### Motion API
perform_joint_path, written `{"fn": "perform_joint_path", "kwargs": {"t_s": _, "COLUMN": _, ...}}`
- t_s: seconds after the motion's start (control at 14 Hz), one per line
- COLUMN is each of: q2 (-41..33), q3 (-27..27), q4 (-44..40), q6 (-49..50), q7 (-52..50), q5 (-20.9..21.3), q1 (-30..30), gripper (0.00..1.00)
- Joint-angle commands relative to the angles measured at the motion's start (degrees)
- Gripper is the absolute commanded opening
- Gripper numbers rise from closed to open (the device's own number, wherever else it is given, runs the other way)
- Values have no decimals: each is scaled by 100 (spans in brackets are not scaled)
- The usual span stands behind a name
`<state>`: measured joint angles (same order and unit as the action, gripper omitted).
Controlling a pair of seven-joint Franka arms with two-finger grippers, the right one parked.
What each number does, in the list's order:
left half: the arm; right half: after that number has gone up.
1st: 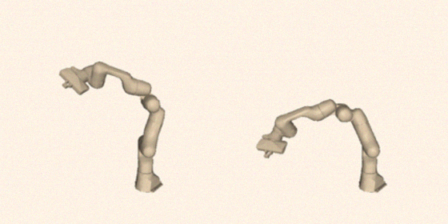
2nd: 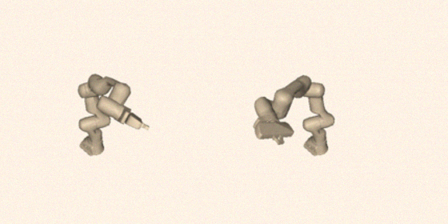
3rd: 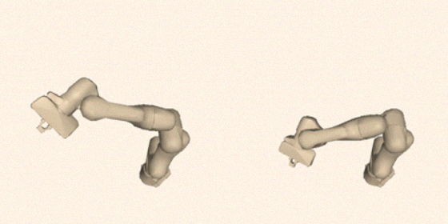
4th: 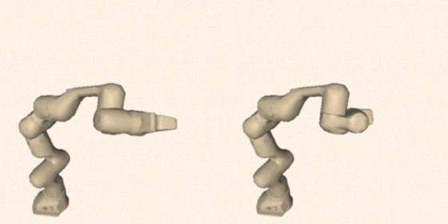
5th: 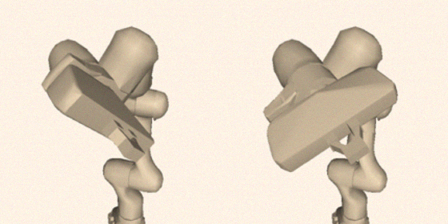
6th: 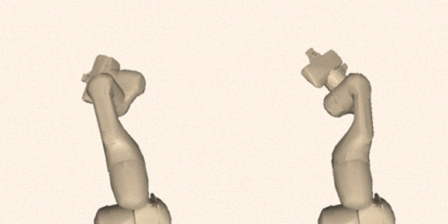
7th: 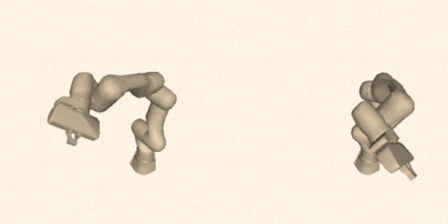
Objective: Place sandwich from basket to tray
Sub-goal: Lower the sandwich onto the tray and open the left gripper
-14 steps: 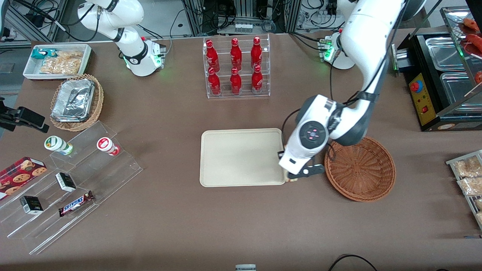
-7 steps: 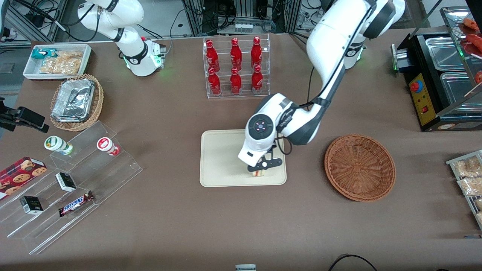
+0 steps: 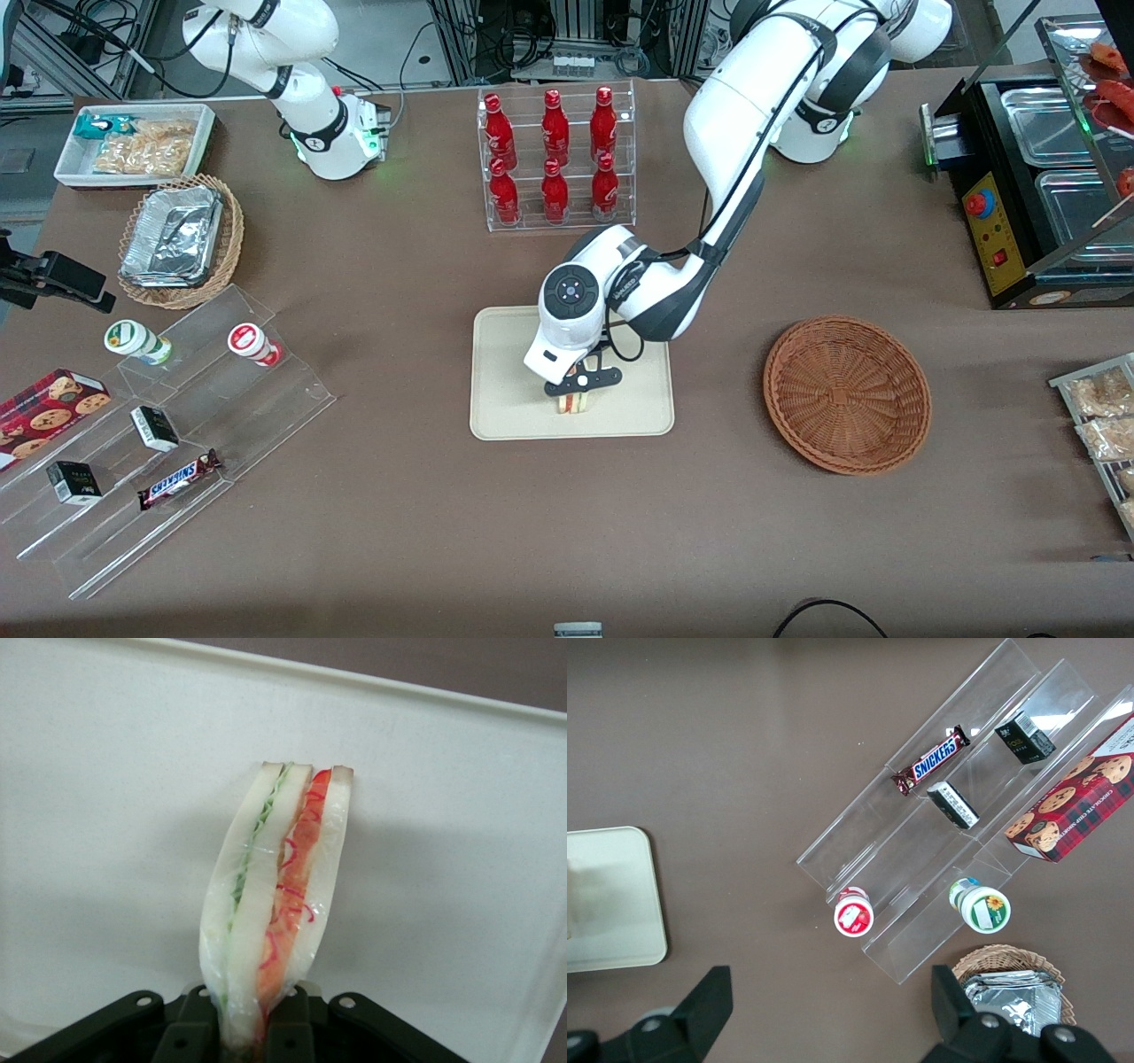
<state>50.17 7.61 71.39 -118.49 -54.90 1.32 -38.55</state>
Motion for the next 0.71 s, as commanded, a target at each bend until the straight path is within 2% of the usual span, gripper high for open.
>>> {"fn": "perform_joint_path", "kwargs": {"t_s": 0.0, "q2": 46, "q3": -67, "q4": -152, "q6": 54, "q7": -135, "q5": 123, "q1": -100, "gripper": 100}}
{"fn": "perform_joint_path", "kwargs": {"t_s": 0.36, "q2": -357, "q3": -93, "q4": -143, "q6": 264, "q7": -135, "q5": 140, "q1": -48, "gripper": 100}}
{"fn": "perform_joint_path", "kwargs": {"t_s": 0.64, "q2": -1226, "q3": -286, "q4": 24, "q6": 1493, "q7": -99, "q5": 158, "q1": -47, "gripper": 100}}
